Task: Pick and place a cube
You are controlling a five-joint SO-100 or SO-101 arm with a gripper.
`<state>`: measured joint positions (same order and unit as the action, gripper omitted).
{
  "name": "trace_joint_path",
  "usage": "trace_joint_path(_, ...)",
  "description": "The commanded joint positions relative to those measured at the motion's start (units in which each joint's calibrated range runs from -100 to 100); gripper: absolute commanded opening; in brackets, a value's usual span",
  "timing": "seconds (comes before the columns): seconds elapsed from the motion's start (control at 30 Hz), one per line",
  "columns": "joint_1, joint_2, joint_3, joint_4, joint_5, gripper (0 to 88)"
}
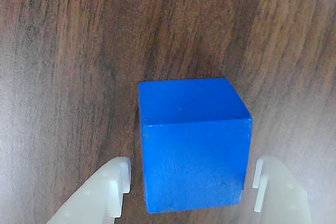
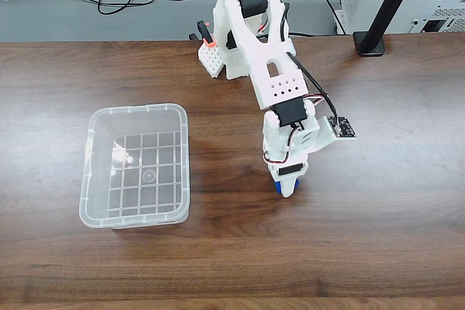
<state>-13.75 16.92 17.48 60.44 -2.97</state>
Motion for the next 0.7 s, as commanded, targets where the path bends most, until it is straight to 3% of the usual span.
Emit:
trace_joint_path(0.0, 0.0, -0.9, -4.0, 0.2, 0.2, 16.4)
trace_joint_path(0.23, 0.0, -2.1, -4.8, 1.5, 1.2, 11.2)
trace_joint_path(0.47, 3.0, -13.2, -21.1, 15.9, 2.3, 10.9)
trace_joint_path(0.67, 15.2, -22.8, -29.6, 24.4, 7.2, 11.2)
